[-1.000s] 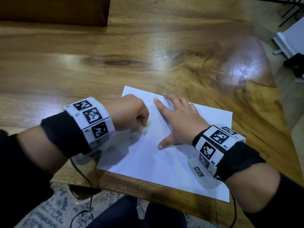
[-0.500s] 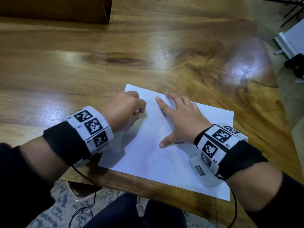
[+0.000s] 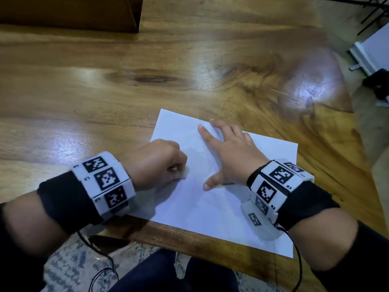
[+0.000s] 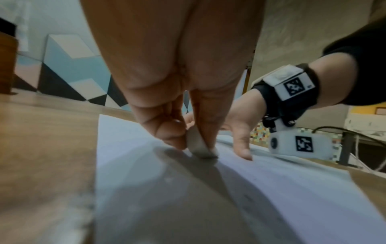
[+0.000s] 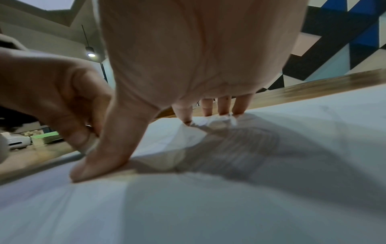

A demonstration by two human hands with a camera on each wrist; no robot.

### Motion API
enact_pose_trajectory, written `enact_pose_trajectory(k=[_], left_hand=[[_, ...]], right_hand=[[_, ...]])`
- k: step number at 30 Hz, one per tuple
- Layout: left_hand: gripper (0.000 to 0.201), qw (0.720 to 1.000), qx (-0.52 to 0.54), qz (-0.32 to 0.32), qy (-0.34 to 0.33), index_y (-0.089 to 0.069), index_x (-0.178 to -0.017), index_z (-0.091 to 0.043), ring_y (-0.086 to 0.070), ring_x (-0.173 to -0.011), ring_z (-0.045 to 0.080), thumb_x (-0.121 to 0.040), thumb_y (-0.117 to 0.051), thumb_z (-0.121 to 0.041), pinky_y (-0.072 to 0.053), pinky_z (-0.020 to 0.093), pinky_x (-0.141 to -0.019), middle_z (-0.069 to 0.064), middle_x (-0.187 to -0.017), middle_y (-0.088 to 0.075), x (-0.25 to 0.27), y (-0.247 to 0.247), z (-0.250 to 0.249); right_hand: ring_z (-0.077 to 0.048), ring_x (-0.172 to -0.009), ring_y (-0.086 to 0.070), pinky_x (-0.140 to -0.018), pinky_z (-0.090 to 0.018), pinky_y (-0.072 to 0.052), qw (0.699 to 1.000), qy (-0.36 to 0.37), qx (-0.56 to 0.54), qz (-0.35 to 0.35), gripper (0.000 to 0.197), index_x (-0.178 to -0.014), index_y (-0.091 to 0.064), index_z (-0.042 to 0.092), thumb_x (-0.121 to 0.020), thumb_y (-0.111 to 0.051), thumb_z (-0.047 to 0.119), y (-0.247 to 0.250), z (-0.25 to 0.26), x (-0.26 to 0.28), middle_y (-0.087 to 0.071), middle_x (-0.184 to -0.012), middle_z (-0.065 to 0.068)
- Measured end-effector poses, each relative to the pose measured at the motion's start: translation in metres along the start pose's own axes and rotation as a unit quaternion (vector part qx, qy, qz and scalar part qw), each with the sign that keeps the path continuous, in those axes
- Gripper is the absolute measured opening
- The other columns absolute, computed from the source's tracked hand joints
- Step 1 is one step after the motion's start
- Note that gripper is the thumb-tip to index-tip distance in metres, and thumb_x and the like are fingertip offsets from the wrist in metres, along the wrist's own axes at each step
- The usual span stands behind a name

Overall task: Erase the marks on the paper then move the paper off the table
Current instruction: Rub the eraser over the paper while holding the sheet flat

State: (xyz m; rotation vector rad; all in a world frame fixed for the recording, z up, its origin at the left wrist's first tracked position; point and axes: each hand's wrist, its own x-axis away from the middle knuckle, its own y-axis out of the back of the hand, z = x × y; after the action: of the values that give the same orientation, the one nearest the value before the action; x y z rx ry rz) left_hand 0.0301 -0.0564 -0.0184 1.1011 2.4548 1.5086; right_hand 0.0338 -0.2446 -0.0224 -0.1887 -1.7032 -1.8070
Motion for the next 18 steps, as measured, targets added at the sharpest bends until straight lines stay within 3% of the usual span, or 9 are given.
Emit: enact_pose_trajectory(k=[3,6,8,11,13,16,18], left_hand=[[0.013,0.998,-0.018,-0.047,0.031,-0.065,-0.09,-0.014,-0.055,-0.086,0.025,-0.08,-0.06,-0.019,-0.042,0.03,-0.074,0.008,-0.092,-0.06,-0.022,0.009,0.002],[0.012,0.995,-0.034,-0.084,0.038,-0.061,-0.091,-0.012,-0.054,-0.089,0.03,-0.081,-0.055,-0.013,-0.044,0.031,-0.073,0.009,-0.092,-0.056,-0.036,0.007,0.003],[0.006,0.999,-0.01,-0.029,0.037,-0.058,-0.085,-0.014,-0.052,-0.083,0.025,-0.083,-0.053,-0.016,-0.041,0.028,-0.065,0.002,-0.082,-0.05,-0.021,0.001,-0.001],[0.015,0.998,-0.028,0.053,-0.006,-0.059,-0.078,-0.013,-0.045,-0.071,0.016,-0.083,-0.056,-0.027,-0.029,0.022,-0.053,-0.002,-0.077,-0.048,0.001,-0.005,-0.006],[0.012,0.998,-0.048,0.036,-0.012,-0.062,-0.084,-0.016,-0.043,-0.072,0.014,-0.081,-0.06,-0.027,-0.032,0.023,-0.058,-0.001,-0.078,-0.05,-0.008,0.001,-0.006],[0.014,0.998,-0.041,-0.036,0.032,-0.061,-0.094,-0.015,-0.042,-0.079,0.018,-0.08,-0.058,-0.017,-0.045,0.032,-0.075,-0.001,-0.082,-0.046,-0.038,0.011,-0.002],[0.007,0.998,-0.043,-0.034,0.032,-0.059,-0.087,-0.014,-0.046,-0.08,0.022,-0.08,-0.057,-0.014,-0.044,0.033,-0.073,-0.002,-0.078,-0.044,-0.04,0.009,-0.004]], right_hand=[[-0.021,-0.139,0.004,-0.114,-0.038,-0.009,1.0,0.001,0.0,-0.002,0.128,-0.149,0.01,0.032,-0.059,-0.074,0.065,-0.001,0.0,0.001,0.012,-0.155,0.002],[-0.021,-0.139,0.004,-0.114,-0.038,-0.009,1.0,0.003,0.0,-0.002,0.128,-0.149,0.01,0.032,-0.059,-0.074,0.065,-0.001,-0.001,0.0,0.012,-0.155,0.002],[-0.02,-0.139,0.004,-0.114,-0.038,-0.009,1.0,0.003,0.001,-0.002,0.128,-0.149,0.009,0.032,-0.058,-0.074,0.065,-0.001,-0.001,0.0,0.012,-0.155,0.002],[-0.021,-0.139,0.004,-0.114,-0.038,-0.009,1.0,0.004,0.003,-0.006,0.129,-0.149,0.009,0.031,-0.057,-0.074,0.066,-0.001,-0.001,0.0,0.012,-0.155,0.002],[-0.021,-0.14,0.004,-0.113,-0.038,-0.01,1.0,0.005,0.003,-0.008,0.129,-0.15,0.008,0.03,-0.057,-0.075,0.066,-0.002,-0.001,0.0,0.011,-0.155,0.001],[-0.022,-0.14,0.003,-0.113,-0.038,-0.011,1.0,0.007,0.004,-0.007,0.129,-0.15,0.009,0.031,-0.058,-0.074,0.066,-0.002,-0.001,0.0,0.011,-0.155,0.001],[-0.022,-0.139,0.003,-0.113,-0.038,-0.011,1.0,0.007,0.002,-0.007,0.129,-0.149,0.009,0.032,-0.057,-0.074,0.067,-0.002,-0.002,0.0,0.011,-0.155,0.001]])
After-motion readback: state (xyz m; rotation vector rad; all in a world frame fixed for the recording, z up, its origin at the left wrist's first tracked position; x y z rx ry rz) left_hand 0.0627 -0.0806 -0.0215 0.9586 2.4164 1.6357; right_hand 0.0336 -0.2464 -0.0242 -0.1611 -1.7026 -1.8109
